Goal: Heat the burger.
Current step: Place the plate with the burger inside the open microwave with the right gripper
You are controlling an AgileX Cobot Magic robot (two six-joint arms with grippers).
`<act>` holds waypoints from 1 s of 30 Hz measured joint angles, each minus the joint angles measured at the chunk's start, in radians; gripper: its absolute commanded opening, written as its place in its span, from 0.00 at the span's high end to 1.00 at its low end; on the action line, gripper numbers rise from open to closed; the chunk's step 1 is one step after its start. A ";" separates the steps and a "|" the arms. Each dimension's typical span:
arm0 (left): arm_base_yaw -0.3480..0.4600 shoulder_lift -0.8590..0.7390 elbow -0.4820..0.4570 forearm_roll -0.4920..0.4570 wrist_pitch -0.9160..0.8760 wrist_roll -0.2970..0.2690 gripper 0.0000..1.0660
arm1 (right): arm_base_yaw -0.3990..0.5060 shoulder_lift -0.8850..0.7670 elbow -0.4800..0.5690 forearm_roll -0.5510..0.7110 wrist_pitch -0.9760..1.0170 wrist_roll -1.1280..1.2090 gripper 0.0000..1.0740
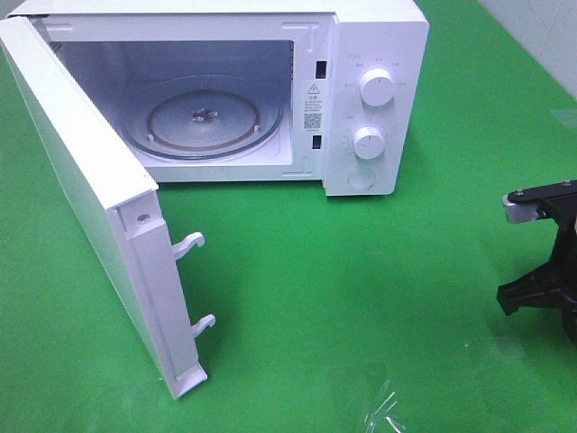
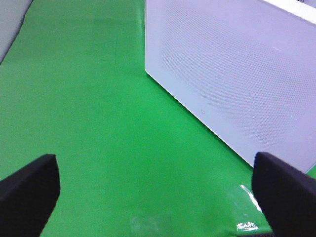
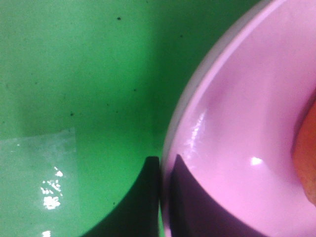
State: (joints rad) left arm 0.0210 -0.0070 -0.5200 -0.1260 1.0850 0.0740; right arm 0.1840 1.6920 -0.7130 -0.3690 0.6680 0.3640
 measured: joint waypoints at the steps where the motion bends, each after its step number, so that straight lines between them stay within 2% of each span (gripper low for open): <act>1: 0.000 0.000 0.000 0.000 0.000 0.000 0.08 | 0.000 0.000 0.000 0.000 0.000 0.000 1.00; 10: 0.000 0.000 0.000 0.000 0.000 0.000 0.08 | 0.085 -0.037 0.000 -0.139 0.086 0.167 1.00; 14: 0.000 0.000 0.000 0.000 0.000 0.000 0.08 | 0.106 -0.055 0.000 -0.164 0.113 0.183 1.00; 24: 0.000 0.000 0.000 0.000 0.000 0.000 0.08 | 0.161 -0.113 0.001 -0.182 0.178 0.202 1.00; 30: 0.000 0.000 0.000 0.000 0.000 0.000 0.08 | 0.238 -0.152 0.001 -0.181 0.214 0.202 1.00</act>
State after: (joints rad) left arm 0.0210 -0.0070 -0.5200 -0.1260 1.0850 0.0740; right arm 0.4220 1.5400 -0.7120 -0.5500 0.8820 0.5660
